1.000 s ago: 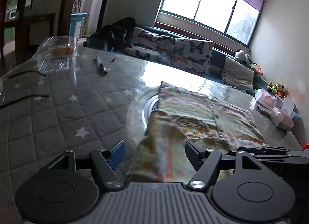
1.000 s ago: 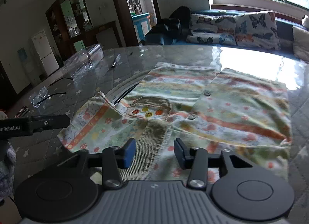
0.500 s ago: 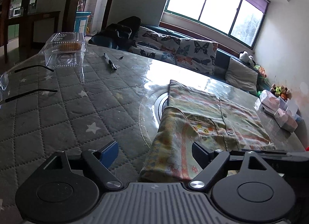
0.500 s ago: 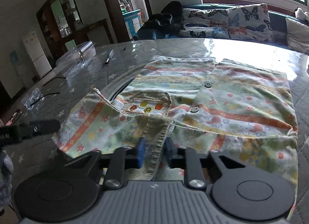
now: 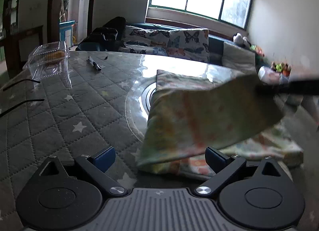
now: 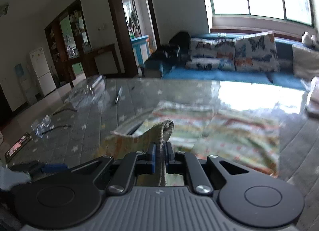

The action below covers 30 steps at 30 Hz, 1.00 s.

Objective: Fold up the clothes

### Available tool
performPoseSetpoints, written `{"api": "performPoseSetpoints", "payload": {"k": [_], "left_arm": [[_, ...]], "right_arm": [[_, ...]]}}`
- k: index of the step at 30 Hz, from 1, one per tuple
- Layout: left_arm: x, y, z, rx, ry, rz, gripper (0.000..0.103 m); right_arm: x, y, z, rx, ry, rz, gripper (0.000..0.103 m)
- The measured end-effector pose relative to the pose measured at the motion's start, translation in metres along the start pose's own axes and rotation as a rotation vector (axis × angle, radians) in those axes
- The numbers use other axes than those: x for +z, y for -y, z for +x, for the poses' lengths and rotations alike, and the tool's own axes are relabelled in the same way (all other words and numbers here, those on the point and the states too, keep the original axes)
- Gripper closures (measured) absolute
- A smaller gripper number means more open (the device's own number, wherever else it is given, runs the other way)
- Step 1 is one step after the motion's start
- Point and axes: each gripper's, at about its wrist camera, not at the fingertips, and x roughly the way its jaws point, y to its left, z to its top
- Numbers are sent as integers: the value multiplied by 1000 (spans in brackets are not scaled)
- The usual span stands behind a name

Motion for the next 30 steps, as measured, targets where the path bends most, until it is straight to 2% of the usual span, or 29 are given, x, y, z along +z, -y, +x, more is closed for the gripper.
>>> {"api": "performPoseSetpoints", "payload": {"k": [6,12,17,24,27,29,30], "left_arm": [[-6,1,7,34,-13,24,5],[-10,-3,13,67,-29,27,5],[-8,-10,7,79,-41,34,5],[-5,-19,-3,91,-62,43,5],[-4,-23,-7,97,-71,47,5],[3,-25,-11,87,-58,39,5],[8,-26,-13,79,-48,33,6]], "right_arm": [[14,3,-23,-38,45,-34,95],[5,16,-31,-82,44,-7,95],[-18,35,-31,-118,3,62,95],[-55,61,-11,-199,-98,108,93],[-61,68,-12,-223,-104,112,93],[-59,68,-14,-212,-91,101,87],[-57,67,-13,-202,-84,93,80]]}}
